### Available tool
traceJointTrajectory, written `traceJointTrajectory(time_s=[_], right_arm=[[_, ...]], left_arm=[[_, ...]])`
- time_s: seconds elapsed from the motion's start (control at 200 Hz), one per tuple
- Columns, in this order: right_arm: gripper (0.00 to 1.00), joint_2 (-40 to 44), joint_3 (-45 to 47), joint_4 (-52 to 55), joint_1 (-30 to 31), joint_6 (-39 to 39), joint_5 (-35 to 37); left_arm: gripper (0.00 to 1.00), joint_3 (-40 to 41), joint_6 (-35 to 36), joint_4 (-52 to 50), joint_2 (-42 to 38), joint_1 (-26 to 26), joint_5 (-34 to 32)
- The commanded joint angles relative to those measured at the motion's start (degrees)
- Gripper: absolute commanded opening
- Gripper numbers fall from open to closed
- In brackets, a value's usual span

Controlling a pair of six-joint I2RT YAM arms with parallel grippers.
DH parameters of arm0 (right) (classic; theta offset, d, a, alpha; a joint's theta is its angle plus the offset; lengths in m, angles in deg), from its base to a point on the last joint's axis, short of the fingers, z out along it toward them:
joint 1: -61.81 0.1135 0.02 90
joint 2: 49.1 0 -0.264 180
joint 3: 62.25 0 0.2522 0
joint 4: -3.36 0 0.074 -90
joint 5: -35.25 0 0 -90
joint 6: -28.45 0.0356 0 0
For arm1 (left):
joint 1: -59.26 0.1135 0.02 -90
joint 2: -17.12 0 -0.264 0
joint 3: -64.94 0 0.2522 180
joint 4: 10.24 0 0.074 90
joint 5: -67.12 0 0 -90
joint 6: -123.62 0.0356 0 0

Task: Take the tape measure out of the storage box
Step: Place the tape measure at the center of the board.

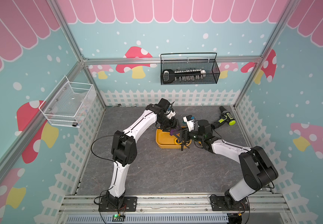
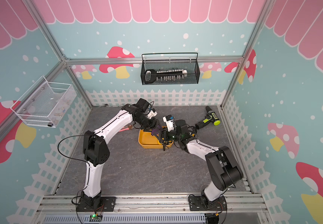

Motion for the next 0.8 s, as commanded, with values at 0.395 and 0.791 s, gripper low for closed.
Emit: traceJointTrajectory(time_s=[0.395, 0.791], right_arm=[[0.2, -4.3, 1.3, -12.0, 3.1, 9.2, 12.1], [0.13, 4.9, 6.6, -1.9, -5.4, 10.7, 9.8]], left_arm=[[0.57, 3.2, -3.1, 5.4, -5.4, -0.1, 1.8], [0.99, 2.2, 2.4, 5.6, -9.9, -0.8, -18.7]])
